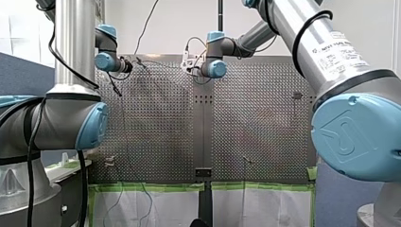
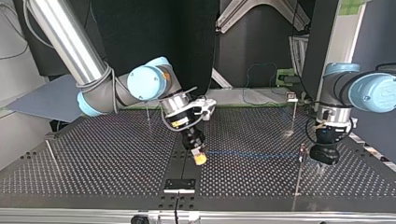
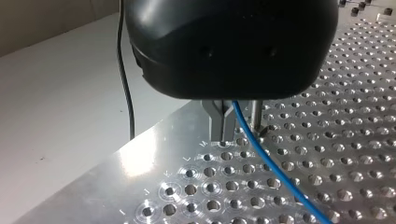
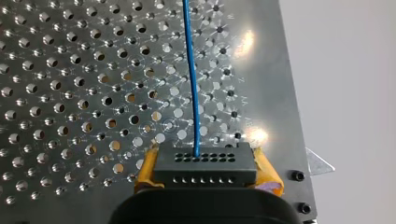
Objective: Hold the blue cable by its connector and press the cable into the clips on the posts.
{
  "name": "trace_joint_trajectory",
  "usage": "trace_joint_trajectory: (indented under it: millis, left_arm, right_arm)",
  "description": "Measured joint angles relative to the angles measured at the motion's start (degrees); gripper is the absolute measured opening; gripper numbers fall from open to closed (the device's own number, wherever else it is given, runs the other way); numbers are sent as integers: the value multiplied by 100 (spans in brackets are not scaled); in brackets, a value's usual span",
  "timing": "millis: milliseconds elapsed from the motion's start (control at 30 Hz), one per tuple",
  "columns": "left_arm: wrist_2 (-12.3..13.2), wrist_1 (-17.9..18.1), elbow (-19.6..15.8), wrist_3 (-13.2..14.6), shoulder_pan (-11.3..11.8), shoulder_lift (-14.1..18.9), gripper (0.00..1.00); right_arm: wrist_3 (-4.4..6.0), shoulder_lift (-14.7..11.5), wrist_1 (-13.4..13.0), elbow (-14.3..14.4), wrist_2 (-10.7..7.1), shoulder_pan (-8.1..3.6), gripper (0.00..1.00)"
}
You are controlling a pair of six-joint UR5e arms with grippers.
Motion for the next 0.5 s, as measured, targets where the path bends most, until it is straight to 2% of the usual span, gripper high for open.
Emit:
trace_joint_trajectory:
  millis: [200,500]
  left_arm:
    - [-23,32,-3,-3,24,0,1]
    - [-26,47,-3,65,44,0,1]
  right_arm:
    - [48,96,10,-185,-10,-2,0]
    - [64,116,32,-232,-22,-4,0]
